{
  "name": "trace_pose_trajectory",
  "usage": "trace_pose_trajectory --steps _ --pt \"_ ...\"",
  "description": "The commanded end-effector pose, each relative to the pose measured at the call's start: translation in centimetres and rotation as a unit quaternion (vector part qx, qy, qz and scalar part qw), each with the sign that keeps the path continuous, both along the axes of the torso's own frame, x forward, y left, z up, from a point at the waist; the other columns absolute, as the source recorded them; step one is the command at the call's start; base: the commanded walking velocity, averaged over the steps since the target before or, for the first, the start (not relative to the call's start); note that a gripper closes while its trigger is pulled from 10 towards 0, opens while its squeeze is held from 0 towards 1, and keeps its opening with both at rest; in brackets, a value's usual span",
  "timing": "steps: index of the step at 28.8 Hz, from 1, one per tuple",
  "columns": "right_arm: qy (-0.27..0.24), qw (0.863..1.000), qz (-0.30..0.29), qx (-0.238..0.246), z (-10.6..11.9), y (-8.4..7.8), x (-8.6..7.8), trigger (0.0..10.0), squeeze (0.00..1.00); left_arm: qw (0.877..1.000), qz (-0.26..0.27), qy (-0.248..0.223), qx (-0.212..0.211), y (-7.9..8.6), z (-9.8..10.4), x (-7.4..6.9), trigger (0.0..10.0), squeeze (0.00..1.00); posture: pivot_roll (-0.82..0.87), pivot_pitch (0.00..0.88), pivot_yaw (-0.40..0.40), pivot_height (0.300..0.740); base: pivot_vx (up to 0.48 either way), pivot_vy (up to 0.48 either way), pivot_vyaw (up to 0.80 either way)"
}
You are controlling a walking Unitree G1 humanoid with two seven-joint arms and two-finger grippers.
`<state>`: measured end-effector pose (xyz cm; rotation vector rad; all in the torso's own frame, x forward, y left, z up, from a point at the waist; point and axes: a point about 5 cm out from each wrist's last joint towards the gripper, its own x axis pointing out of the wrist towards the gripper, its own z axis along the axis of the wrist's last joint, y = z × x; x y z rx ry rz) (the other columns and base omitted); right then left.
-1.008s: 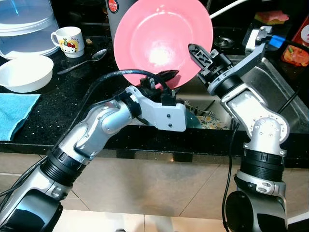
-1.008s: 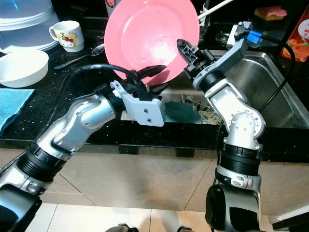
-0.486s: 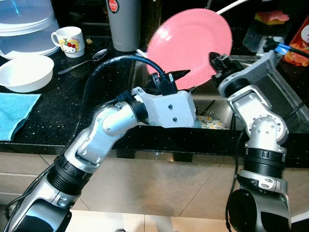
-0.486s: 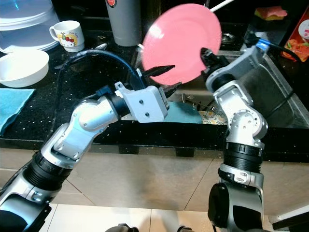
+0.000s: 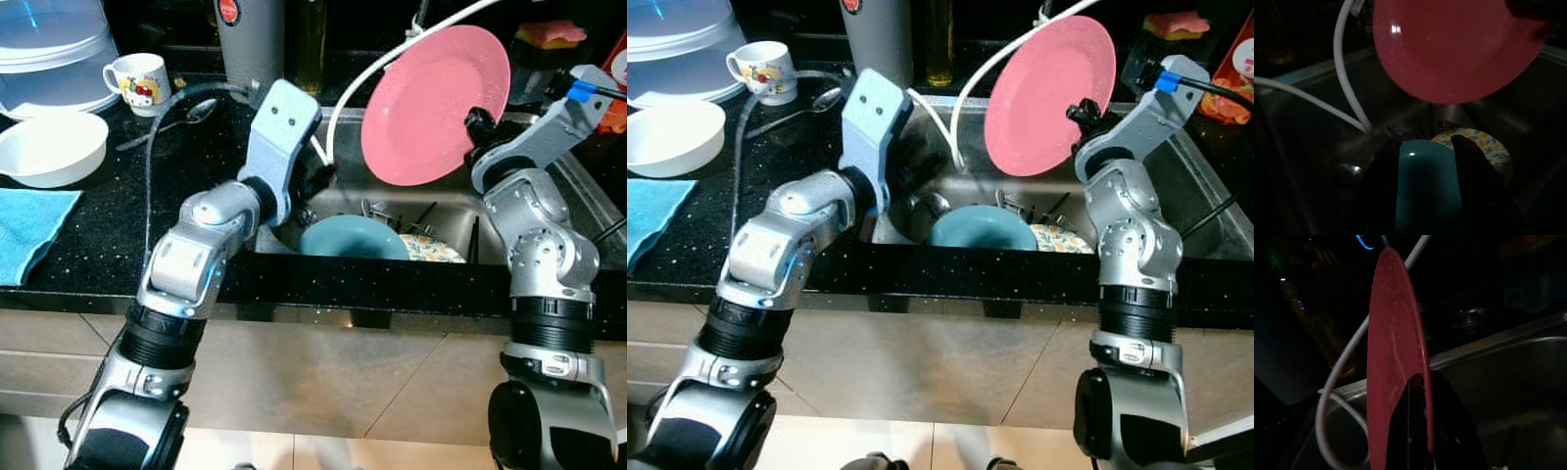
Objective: Kitchen organization
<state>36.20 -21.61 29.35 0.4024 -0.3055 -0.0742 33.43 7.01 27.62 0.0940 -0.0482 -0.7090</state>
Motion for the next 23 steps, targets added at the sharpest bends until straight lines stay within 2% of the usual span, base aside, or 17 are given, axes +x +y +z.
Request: trace_pose_trajectory --steps 1,2,3,4,6,8,9,12,13,14,15,17,18,19,23 --pt "0.002 1.0 -0.016 -0.004 -0.4 -0.5 -0.1 10.0 0.0 1.0 -0.005 0.008 -0.008 -0.1 0.2 0.1 10.0 0.0 0.12 0.096 0.011 0.74 0.0 0.0 0.0" --pt "0.017 0.999 -0.048 0.005 -0.8 -1.8 -0.1 10.0 0.0 1.0 0.013 0.011 -0.008 0.2 0.1 0.4 10.0 0.0 0.12 0.092 0.012 0.74 0.0 0.0 0.0" --pt "0.017 0.999 -0.048 0.005 -0.8 -1.8 -0.1 10.0 0.0 1.0 0.013 0.011 -0.008 0.2 0.1 0.4 10.0 0.0 0.12 0.092 0.012 0.74 0.0 0.0 0.0" --pt "0.028 0.997 -0.064 0.024 -1.2 -2.5 -0.1 10.0 0.0 1.0 0.02 0.015 -0.008 0.3 -0.1 0.5 10.0 0.0 0.12 0.09 0.012 0.74 0.0 0.0 0.0" --pt "0.028 0.997 -0.064 0.024 -1.2 -2.5 -0.1 10.0 0.0 1.0 0.02 0.015 -0.008 0.3 -0.1 0.5 10.0 0.0 0.12 0.09 0.012 0.74 0.0 0.0 0.0" --pt "0.051 0.99 -0.103 0.078 -2.3 -4.2 0.1 10.0 0.0 0.999 0.031 0.031 -0.008 0.4 -0.1 0.5 10.0 0.0 0.12 0.087 0.011 0.74 0.0 0.0 0.0" --pt "0.051 0.99 -0.103 0.078 -2.3 -4.2 0.1 10.0 0.0 0.999 0.031 0.031 -0.008 0.4 -0.1 0.5 10.0 0.0 0.12 0.087 0.011 0.74 0.0 0.0 0.0" --pt "0.077 0.975 -0.133 0.163 -3.6 -5.7 0.3 10.0 0.0 0.997 0.036 0.059 -0.014 0.5 0.2 0.3 10.0 0.0 0.12 0.083 0.011 0.74 0.0 0.0 0.0" --pt "0.077 0.975 -0.133 0.163 -3.6 -5.7 0.3 10.0 0.0 0.997 0.036 0.059 -0.014 0.5 0.2 0.3 10.0 0.0 0.12 0.083 0.011 0.74 0.0 0.0 0.0" --pt "0.083 0.969 -0.132 0.193 -4.0 -6.0 0.4 10.0 0.0 0.997 0.038 0.064 -0.014 0.5 0.2 0.3 10.0 0.0 0.12 0.08 0.012 0.74 0.0 0.0 0.0" --pt "0.083 0.969 -0.132 0.193 -4.0 -6.0 0.4 10.0 0.0 0.997 0.038 0.064 -0.014 0.5 0.2 0.3 10.0 0.0 0.12 0.08 0.012 0.74 0.0 0.0 0.0" --pt "0.096 0.958 -0.112 0.245 -4.6 -6.0 0.8 10.0 0.0 0.997 0.043 0.069 -0.016 0.6 0.2 0.3 10.0 0.0 0.12 0.08 0.013 0.74 0.0 0.0 0.0" --pt "0.096 0.958 -0.112 0.245 -4.6 -6.0 0.8 10.0 0.0 0.997 0.043 0.069 -0.016 0.6 0.2 0.3 10.0 0.0 0.12 0.08 0.013 0.74 0.0 0.0 0.0" --pt "0.102 0.954 -0.093 0.267 -4.8 -5.8 1.0 10.0 0.0 0.996 0.046 0.073 -0.018 0.7 0.1 0.4 10.0 0.0 0.12 0.08 0.012 0.74 0.0 0.0 0.0" --pt "0.108 0.952 -0.04 0.282 -4.6 -5.1 1.8 10.0 0.0 0.995 0.052 0.08 -0.023 0.9 0.0 0.5 10.0 0.0 0.12 0.08 0.012 0.74 0.0 0.0 0.0"
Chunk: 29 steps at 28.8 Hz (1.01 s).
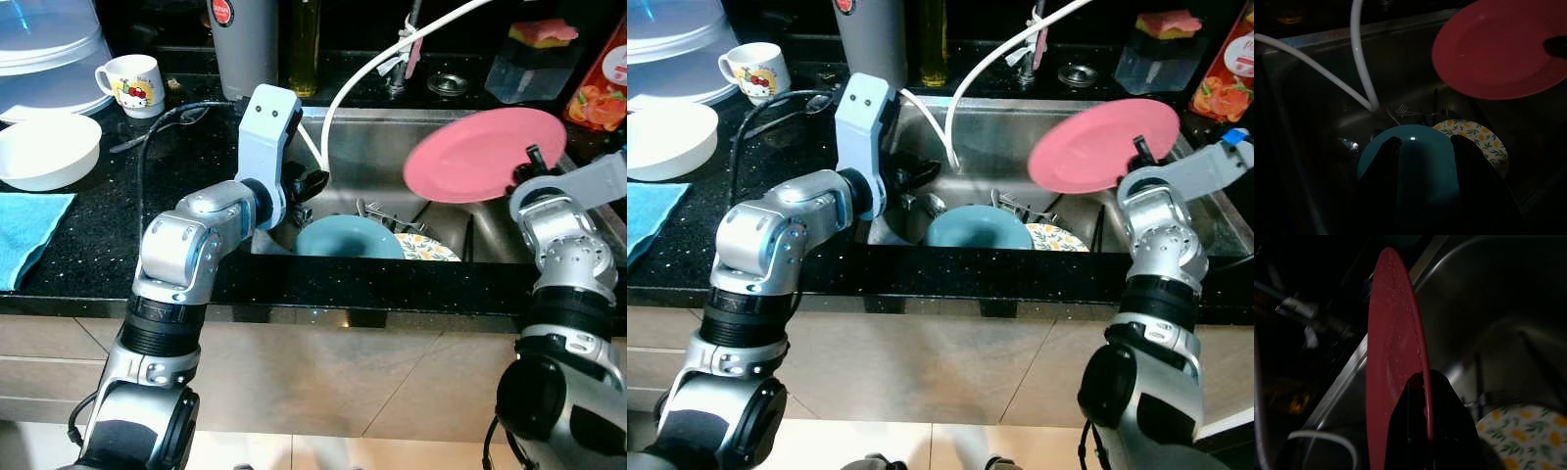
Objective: Kitchen organization
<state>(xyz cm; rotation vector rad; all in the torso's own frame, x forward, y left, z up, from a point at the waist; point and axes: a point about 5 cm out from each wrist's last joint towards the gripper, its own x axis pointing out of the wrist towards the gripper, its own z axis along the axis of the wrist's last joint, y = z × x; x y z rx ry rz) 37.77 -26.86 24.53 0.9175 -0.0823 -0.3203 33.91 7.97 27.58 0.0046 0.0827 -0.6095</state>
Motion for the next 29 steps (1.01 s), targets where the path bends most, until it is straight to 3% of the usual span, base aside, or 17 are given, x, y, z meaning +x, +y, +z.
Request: trace_pose_trajectory --steps 1,7,11,13,14,16,19,20,22,23,24,26,29 --pt "-0.007 1.0 0.015 0.012 0.2 0.2 0.2 10.0 0.0 1.0 0.001 0.006 -0.003 -0.1 0.0 0.0 10.0 0.0 0.12 0.08 0.012 0.74 0.0 0.0 0.0" --pt "-0.003 0.999 0.031 0.017 0.5 0.5 0.8 10.0 0.0 1.0 0.003 0.013 -0.003 -0.1 0.1 -0.1 10.0 0.0 0.12 0.09 0.01 0.74 0.0 0.0 0.0" --pt "0.024 0.997 0.075 0.005 -0.1 2.2 1.9 10.0 0.0 1.0 0.004 0.016 -0.002 -0.3 0.0 -0.2 10.0 0.0 0.12 0.094 0.006 0.74 0.0 0.0 0.0" --pt "0.024 0.997 0.075 0.005 -0.1 2.2 1.9 10.0 0.0 1.0 0.004 0.016 -0.002 -0.3 0.0 -0.2 10.0 0.0 0.12 0.094 0.006 0.74 0.0 0.0 0.0" --pt "0.043 0.991 0.124 -0.01 -0.7 4.3 2.7 10.0 0.0 1.0 0.006 0.017 -0.001 -0.3 0.0 -0.2 10.0 0.0 0.12 0.099 0.001 0.74 0.0 0.0 0.0" --pt "0.054 0.988 0.143 -0.018 -1.0 5.2 3.0 10.0 0.0 1.0 0.007 0.018 -0.001 -0.3 0.0 -0.2 10.0 0.0 0.12 0.099 -0.002 0.74 0.0 0.0 0.0" --pt "0.057 0.987 0.149 -0.023 -1.1 5.6 3.1 10.0 0.0 1.0 0.009 0.018 -0.001 -0.2 -0.1 -0.2 10.0 0.0 0.12 0.101 -0.004 0.74 0.0 0.0 0.0" --pt "0.057 0.984 0.165 -0.021 -1.1 6.2 3.4 10.0 0.07 1.0 0.012 0.021 0.0 -0.1 -0.2 -0.1 10.0 0.0 0.12 0.102 -0.006 0.74 0.0 0.0 0.0" --pt "0.057 0.984 0.165 -0.021 -1.1 6.2 3.4 10.0 0.07 1.0 0.012 0.021 0.0 -0.1 -0.2 -0.1 10.0 0.0 0.12 0.102 -0.006 0.74 0.0 0.0 0.0" --pt "0.057 0.983 0.172 -0.023 -1.1 6.6 3.5 10.0 0.51 1.0 0.012 0.021 0.0 -0.1 -0.2 -0.1 10.0 0.0 0.12 0.102 -0.007 0.74 0.0 0.0 0.0" --pt "0.057 0.983 0.172 -0.023 -1.1 6.6 3.5 10.0 0.51 1.0 0.012 0.021 0.0 -0.1 -0.2 -0.1 10.0 0.0 0.12 0.102 -0.007 0.74 0.0 0.0 0.0" --pt "0.058 0.98 0.191 -0.029 -1.2 7.3 3.7 10.0 1.0 1.0 0.013 0.022 0.001 -0.1 -0.3 -0.1 10.0 0.0 0.12 0.103 -0.008 0.74 0.0 0.0 0.0" --pt "0.055 0.976 0.21 -0.03 -1.3 8.1 3.8 10.0 1.0 1.0 0.013 0.023 0.001 -0.2 -0.3 -0.1 10.0 0.0 0.12 0.101 -0.009 0.74 0.0 0.0 0.0"
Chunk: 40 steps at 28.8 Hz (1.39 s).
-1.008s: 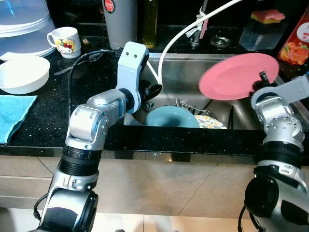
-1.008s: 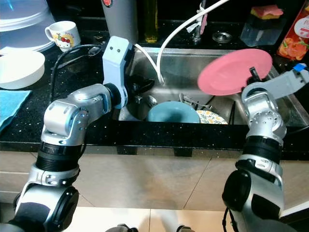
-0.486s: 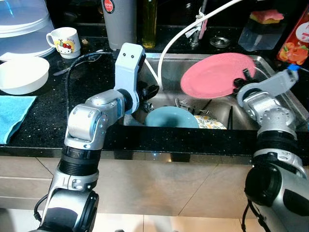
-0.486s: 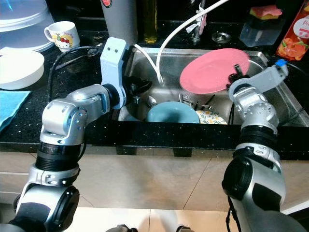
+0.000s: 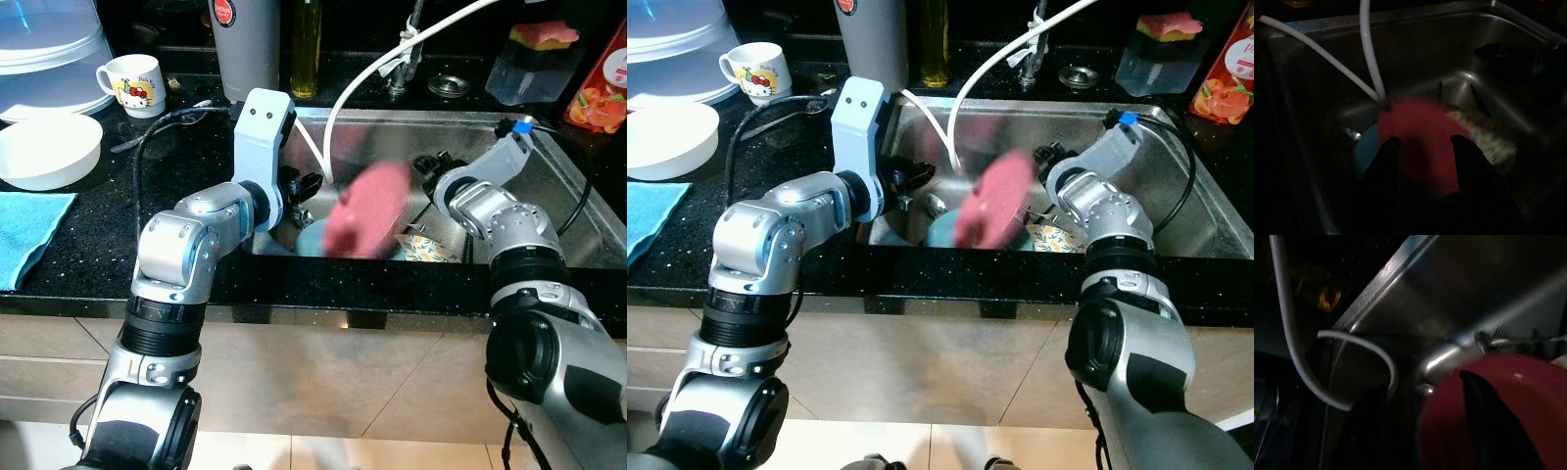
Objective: Kitchen organization
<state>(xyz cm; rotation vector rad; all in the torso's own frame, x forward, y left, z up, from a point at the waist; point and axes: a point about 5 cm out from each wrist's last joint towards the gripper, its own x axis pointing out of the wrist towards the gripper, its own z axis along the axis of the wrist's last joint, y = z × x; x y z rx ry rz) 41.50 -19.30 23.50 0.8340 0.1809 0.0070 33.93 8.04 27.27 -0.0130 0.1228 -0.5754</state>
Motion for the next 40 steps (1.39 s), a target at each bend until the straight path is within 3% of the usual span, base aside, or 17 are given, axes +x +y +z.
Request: trace_pose_trajectory --steps 1,4,7,8,9,10,12,13,14,16,18,26,30,32,33,40 --pt "0.0 1.0 0.02 -0.002 -0.1 0.8 0.1 10.0 1.0 1.0 -0.004 0.002 0.003 -0.2 -0.1 -0.1 10.0 0.0 0.12 0.101 -0.009 0.74 0.0 0.0 0.0" --pt "-0.035 0.999 0.025 0.0 0.9 0.8 0.2 10.0 1.0 1.0 -0.003 0.002 0.004 -0.2 -0.1 0.0 10.0 0.0 0.12 0.102 -0.009 0.74 0.0 0.0 0.0" --pt "-0.115 0.992 -0.001 -0.049 3.3 -0.3 0.2 10.0 1.0 1.0 -0.003 0.002 0.005 -0.2 -0.1 -0.1 10.0 0.0 0.12 0.103 -0.007 0.74 0.0 0.0 0.0" --pt "-0.152 0.985 -0.017 -0.08 4.6 -0.8 0.0 10.0 0.89 1.0 -0.003 0.002 0.005 -0.2 -0.2 -0.1 10.0 0.0 0.12 0.105 -0.006 0.74 0.0 0.0 0.0" --pt "-0.199 0.973 -0.025 -0.115 6.0 -1.1 -0.5 10.0 0.0 1.0 -0.002 0.001 0.007 -0.1 -0.2 -0.1 10.0 0.0 0.12 0.105 -0.005 0.74 0.0 0.0 0.0" --pt "-0.199 0.973 -0.025 -0.115 6.0 -1.1 -0.5 10.0 0.0 1.0 -0.002 0.001 0.007 -0.1 -0.2 -0.1 10.0 0.0 0.12 0.105 -0.005 0.74 0.0 0.0 0.0" --pt "-0.276 0.938 -0.033 -0.207 8.4 -1.0 -1.9 10.0 0.0 1.0 0.005 -0.01 0.021 0.0 -0.2 0.0 10.0 0.0 0.12 0.108 0.002 0.74 0.0 0.0 0.0" --pt "-0.306 0.914 -0.034 -0.264 9.2 -0.7 -2.9 10.0 0.0 0.999 0.012 -0.017 0.03 0.1 -0.2 0.1 10.0 0.0 0.12 0.11 0.005 0.74 0.0 0.0 0.0" --pt "-0.306 0.914 -0.034 -0.264 9.2 -0.7 -2.9 10.0 0.0 0.999 0.012 -0.017 0.03 0.1 -0.2 0.1 10.0 0.0 0.12 0.11 0.005 0.74 0.0 0.0 0.0" --pt "-0.347 0.871 -0.027 -0.345 9.9 0.5 -4.7 10.0 0.0 0.998 0.025 -0.031 0.048 0.4 0.0 0.4 10.0 0.0 0.11 0.112 0.011 0.74 0.0 0.0 0.0" --pt "-0.371 0.852 -0.019 -0.37 10.0 1.5 -6.0 10.0 0.0 0.997 0.036 -0.037 0.059 0.7 0.0 0.6 10.0 0.0 0.11 0.113 0.014 0.74 0.0 0.0 0.0" --pt "-0.386 0.837 -0.034 -0.386 8.8 3.3 -7.6 10.0 0.0 0.994 0.064 -0.042 0.073 1.2 0.0 0.8 10.0 0.0 0.12 0.115 0.021 0.74 0.0 0.0 0.0" --pt "-0.376 0.823 0.005 -0.425 7.0 4.9 -8.5 10.0 0.0 0.988 0.1 -0.051 0.109 1.9 -0.1 1.1 10.0 0.0 0.12 0.114 0.023 0.74 0.0 0.0 0.0" --pt "-0.373 0.823 0.007 -0.429 6.8 4.9 -8.5 10.0 0.0 0.984 0.111 -0.06 0.123 2.1 -0.1 1.2 10.0 0.0 0.13 0.109 0.024 0.74 0.0 0.0 0.0" --pt "-0.364 0.827 0.003 -0.429 6.5 4.9 -8.7 10.0 0.0 0.978 0.144 -0.064 0.134 2.7 -0.3 1.7 10.0 0.0 0.13 0.105 0.024 0.74 0.0 0.0 0.0" --pt "-0.357 0.829 -0.011 -0.43 6.6 4.6 -8.8 10.0 0.0 0.958 0.248 -0.05 0.138 5.2 -0.3 3.1 10.0 0.0 0.12 0.095 0.027 0.74 0.0 0.0 0.0"
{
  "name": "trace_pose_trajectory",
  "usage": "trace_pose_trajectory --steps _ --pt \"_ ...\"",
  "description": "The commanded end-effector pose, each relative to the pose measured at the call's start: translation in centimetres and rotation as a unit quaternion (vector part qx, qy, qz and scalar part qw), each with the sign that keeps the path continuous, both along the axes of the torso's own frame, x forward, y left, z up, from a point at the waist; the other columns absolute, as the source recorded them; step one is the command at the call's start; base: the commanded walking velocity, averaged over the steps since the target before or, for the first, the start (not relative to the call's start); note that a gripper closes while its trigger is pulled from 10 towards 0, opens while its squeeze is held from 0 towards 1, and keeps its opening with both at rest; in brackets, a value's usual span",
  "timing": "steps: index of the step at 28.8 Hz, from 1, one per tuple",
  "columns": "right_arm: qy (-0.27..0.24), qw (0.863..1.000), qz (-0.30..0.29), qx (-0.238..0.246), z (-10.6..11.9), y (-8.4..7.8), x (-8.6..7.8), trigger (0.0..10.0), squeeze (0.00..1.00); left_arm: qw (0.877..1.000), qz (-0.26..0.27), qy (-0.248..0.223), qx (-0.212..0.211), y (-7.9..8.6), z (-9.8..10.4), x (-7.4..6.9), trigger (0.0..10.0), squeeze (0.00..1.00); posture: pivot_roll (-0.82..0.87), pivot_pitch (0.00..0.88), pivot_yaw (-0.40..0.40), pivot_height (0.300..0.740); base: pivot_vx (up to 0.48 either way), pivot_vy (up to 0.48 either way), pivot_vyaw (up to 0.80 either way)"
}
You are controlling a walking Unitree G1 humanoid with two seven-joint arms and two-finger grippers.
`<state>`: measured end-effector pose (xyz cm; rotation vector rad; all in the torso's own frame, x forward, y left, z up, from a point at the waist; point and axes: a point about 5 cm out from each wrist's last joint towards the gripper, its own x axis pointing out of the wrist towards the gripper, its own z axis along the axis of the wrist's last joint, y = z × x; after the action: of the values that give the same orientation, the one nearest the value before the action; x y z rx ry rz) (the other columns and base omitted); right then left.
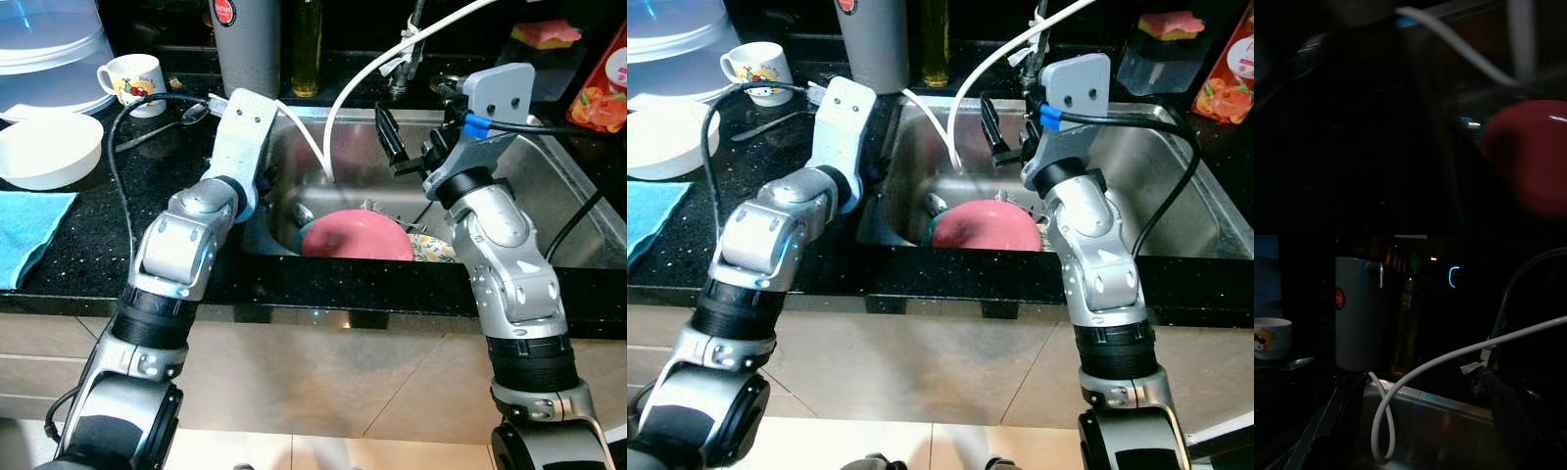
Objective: Kitchen organization
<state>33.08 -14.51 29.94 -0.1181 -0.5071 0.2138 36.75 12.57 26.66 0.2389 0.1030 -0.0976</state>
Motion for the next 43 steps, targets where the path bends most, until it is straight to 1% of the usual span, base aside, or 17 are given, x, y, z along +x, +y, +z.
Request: trace_pose_trajectory --steps 1,2,3,4,7,9,10,12,13,16,21,27,31,32,37,41,43 --pt "-0.005 1.0 -0.008 0.004 0.2 -0.3 -0.3 10.0 0.0 0.998 0.06 -0.021 0.014 1.7 0.7 0.5 10.0 0.0 0.12 0.093 0.027 0.74 0.0 0.0 0.0" --pt "-0.004 1.0 -0.011 0.004 0.2 -0.4 -0.4 10.0 0.0 0.994 0.102 -0.033 0.01 2.8 1.1 0.8 10.0 0.0 0.13 0.089 0.027 0.74 0.0 0.0 0.0" --pt "-0.004 1.0 -0.011 0.004 0.2 -0.4 -0.4 10.0 0.0 0.994 0.102 -0.033 0.01 2.8 1.1 0.8 10.0 0.0 0.13 0.089 0.027 0.74 0.0 0.0 0.0" --pt "-0.004 1.0 -0.012 0.004 0.1 -0.4 -0.4 10.0 0.0 0.99 0.133 -0.041 0.004 3.6 1.4 0.9 10.0 0.0 0.13 0.087 0.026 0.74 0.0 0.0 0.0" --pt "-0.003 1.0 -0.013 0.004 0.1 -0.4 -0.4 10.0 0.0 0.988 0.15 -0.045 0.0 4.1 1.5 1.0 10.0 0.0 0.13 0.087 0.026 0.74 0.0 0.0 0.0" --pt "-0.005 1.0 -0.015 0.005 0.2 -0.5 -0.4 10.0 0.0 0.976 0.212 -0.055 -0.022 6.0 2.0 1.4 10.0 0.0 0.12 0.081 0.026 0.74 0.0 0.0 0.0" --pt "-0.005 1.0 -0.015 0.005 0.2 -0.5 -0.4 10.0 0.0 0.976 0.212 -0.055 -0.022 6.0 2.0 1.4 10.0 0.0 0.12 0.081 0.026 0.74 0.0 0.0 0.0" --pt "-0.008 1.0 -0.016 0.006 0.4 -0.6 -0.3 10.0 0.0 0.965 0.252 -0.064 -0.031 7.5 2.4 1.7 10.0 0.0 0.12 0.074 0.027 0.74 0.0 0.0 0.0" --pt "-0.008 1.0 -0.016 0.006 0.4 -0.6 -0.3 10.0 0.0 0.965 0.252 -0.064 -0.031 7.5 2.4 1.7 10.0 0.0 0.12 0.074 0.027 0.74 0.0 0.0 0.0" --pt "-0.007 0.999 -0.012 0.035 0.8 -1.3 -0.3 10.0 0.0 0.948 0.306 -0.082 -0.011 9.7 3.3 1.8 10.0 0.0 0.12 0.074 0.028 0.74 0.0 0.0 0.0" --pt "-0.007 0.999 -0.013 0.04 1.0 -1.6 -0.2 10.0 0.0 0.941 0.329 -0.068 0.037 11.2 3.0 2.0 10.0 0.0 0.12 0.076 0.028 0.74 0.0 0.0 0.0" --pt "-0.003 0.999 -0.007 0.039 1.0 -1.5 -0.2 10.0 0.0 0.94 0.336 -0.028 0.053 12.1 1.7 2.1 10.0 0.0 0.13 0.085 0.027 0.74 0.0 0.0 0.0" --pt "0.015 0.997 0.06 0.052 1.1 -0.6 -0.2 10.0 0.0 0.933 0.354 -0.021 0.06 12.7 1.0 2.1 10.0 0.0 0.13 0.087 0.028 0.74 0.0 0.0 0.0" --pt "0.019 0.995 0.094 0.038 1.3 0.0 -0.3 10.0 0.0 0.93 0.362 -0.021 0.059 13.1 1.0 2.1 10.0 0.0 0.14 0.088 0.025 0.74 0.0 0.0 0.0" --pt "0.027 0.991 0.132 -0.002 1.0 1.1 -0.7 10.0 0.0 0.93 0.364 -0.007 0.04 13.3 0.8 2.2 10.0 0.0 0.14 0.092 0.025 0.74 0.0 0.0 0.0" --pt "0.036 0.988 0.148 -0.01 0.7 1.4 -0.8 10.0 0.0 0.93 0.366 -0.008 0.041 13.4 0.9 2.2 10.0 0.0 0.14 0.093 0.026 0.74 0.0 0.0 0.0" --pt "0.051 0.98 0.192 -0.031 0.1 2.3 -1.4 10.0 0.0 0.927 0.37 -0.01 0.05 13.9 1.0 2.2 10.0 0.0 0.14 0.095 0.03 0.74 0.0 0.0 0.0"
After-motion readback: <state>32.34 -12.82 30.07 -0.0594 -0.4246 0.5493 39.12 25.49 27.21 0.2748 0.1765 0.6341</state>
